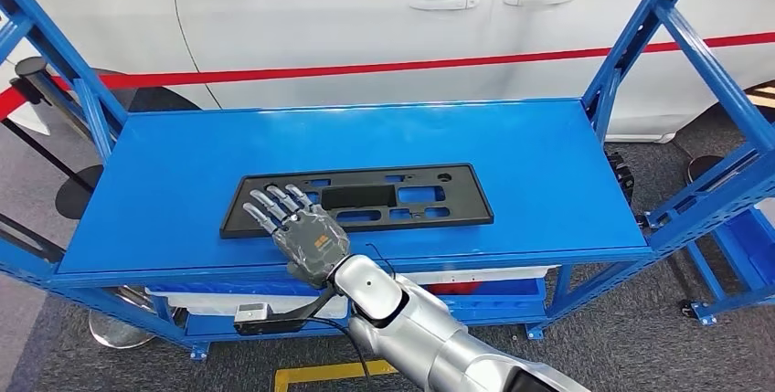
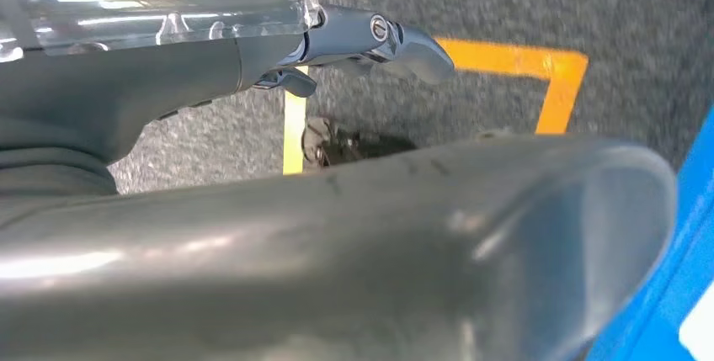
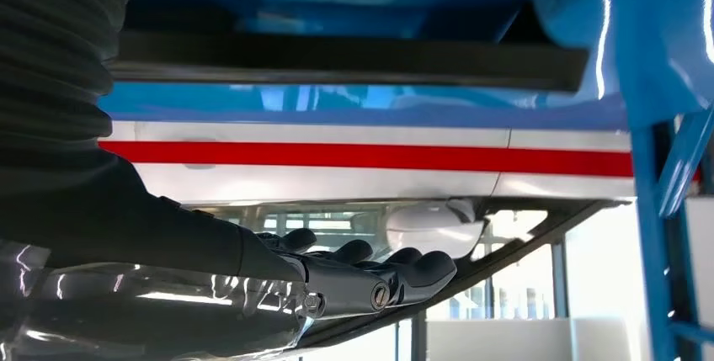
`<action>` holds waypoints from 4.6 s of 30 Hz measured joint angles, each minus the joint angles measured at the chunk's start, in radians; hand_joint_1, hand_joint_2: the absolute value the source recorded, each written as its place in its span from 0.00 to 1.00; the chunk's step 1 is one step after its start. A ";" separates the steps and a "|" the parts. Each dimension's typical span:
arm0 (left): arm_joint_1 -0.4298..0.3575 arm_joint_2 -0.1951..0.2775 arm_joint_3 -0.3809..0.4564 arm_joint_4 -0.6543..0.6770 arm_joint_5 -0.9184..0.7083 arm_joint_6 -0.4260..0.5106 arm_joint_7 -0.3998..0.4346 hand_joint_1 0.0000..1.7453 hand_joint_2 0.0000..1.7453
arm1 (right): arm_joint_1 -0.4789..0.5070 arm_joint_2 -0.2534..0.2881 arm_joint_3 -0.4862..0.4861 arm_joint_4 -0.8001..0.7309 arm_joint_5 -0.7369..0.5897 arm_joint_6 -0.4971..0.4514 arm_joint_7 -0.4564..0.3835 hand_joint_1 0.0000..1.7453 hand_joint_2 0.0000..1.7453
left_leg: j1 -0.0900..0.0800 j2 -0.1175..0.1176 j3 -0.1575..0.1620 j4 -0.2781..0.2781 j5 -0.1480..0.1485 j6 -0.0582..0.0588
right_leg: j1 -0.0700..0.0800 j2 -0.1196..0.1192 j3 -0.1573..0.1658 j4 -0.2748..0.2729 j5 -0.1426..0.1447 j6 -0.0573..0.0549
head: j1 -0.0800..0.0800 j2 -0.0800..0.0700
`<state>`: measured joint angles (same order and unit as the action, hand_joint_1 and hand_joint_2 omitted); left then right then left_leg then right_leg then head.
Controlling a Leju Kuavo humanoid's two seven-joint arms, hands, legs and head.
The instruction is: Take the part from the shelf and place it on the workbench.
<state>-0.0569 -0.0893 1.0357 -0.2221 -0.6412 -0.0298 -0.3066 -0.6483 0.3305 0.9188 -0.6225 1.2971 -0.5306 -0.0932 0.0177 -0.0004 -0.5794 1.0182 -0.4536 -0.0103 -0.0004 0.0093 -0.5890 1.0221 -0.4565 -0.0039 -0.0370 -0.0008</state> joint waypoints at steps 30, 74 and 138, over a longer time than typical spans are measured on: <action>-0.007 0.012 -0.010 0.001 -0.058 -0.011 -0.014 0.00 0.00 | -0.130 0.015 0.012 0.269 0.136 -0.012 0.262 0.00 1.00 | 0.006 -0.003 -0.009 0.015 -0.006 -0.007 | 0.001 0.001 -0.018 0.009 0.008 0.000 | 0.001 0.000; -0.021 0.028 0.009 0.001 -0.010 -0.057 -0.197 0.00 1.00 | -0.137 -0.036 -0.231 0.257 -0.138 -0.112 -0.079 0.97 1.00 | 0.001 -0.003 0.008 -0.001 -0.004 0.010 | -0.001 -0.003 -0.023 0.014 0.021 0.006 | 0.004 0.000; 0.003 0.061 0.041 0.000 -0.168 -0.011 -0.092 0.00 1.00 | 0.448 -0.297 -0.321 -1.236 -1.413 0.783 -0.601 0.97 1.00 | -0.004 0.008 -0.056 0.002 0.067 -0.015 | -0.012 -0.006 0.079 -0.002 -0.062 0.002 | 0.006 0.000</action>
<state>-0.0535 -0.0283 1.0771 -0.2224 -0.8093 -0.0412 -0.3986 -0.2005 0.0340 0.5979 -1.8582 -0.1160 0.2519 -0.6947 0.0138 0.0079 -0.6351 1.0199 -0.3865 -0.0249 -0.0120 0.0030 -0.5099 1.0203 -0.5189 -0.0019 -0.0311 -0.0008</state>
